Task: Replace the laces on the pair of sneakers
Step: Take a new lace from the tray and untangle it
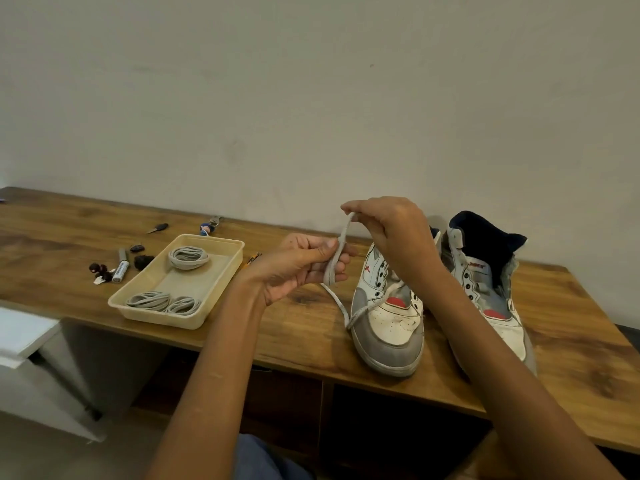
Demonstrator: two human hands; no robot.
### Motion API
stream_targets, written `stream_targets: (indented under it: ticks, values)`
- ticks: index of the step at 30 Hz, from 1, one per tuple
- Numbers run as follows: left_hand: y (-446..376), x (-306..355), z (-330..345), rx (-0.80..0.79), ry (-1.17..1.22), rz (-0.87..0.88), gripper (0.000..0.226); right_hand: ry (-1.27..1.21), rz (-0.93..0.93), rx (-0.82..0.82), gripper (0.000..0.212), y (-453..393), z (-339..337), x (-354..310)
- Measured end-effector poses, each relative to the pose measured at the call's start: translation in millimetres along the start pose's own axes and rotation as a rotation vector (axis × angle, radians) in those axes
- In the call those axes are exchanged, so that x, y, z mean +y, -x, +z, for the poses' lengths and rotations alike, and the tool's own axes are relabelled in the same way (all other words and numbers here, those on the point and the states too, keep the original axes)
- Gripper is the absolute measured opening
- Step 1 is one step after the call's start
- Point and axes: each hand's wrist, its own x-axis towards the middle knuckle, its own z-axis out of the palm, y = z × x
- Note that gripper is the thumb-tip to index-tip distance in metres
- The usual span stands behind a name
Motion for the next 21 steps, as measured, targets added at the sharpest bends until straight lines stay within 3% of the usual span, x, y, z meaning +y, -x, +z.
stream_targets:
  ticks: [7,14,17,21]
  values:
    - [-2,-2,5,0.071,-0.002,0.067,0.021,0.169,-0.109,0.097,0.027,-1,-3,-7]
    - [0,-1,9,-0.004,0.047,0.132,0.021,0.014,0.092,0.049,0.030,14,12,2]
    - [1,0,9,0.019,0.105,0.181,0.024,-0.076,0.274,-0.171,0.014,19,26,-14]
    - [-6,0,3,0.259,0.339,0.329,0.017,-0.342,0.417,-0.521,0.016,13,30,-28]
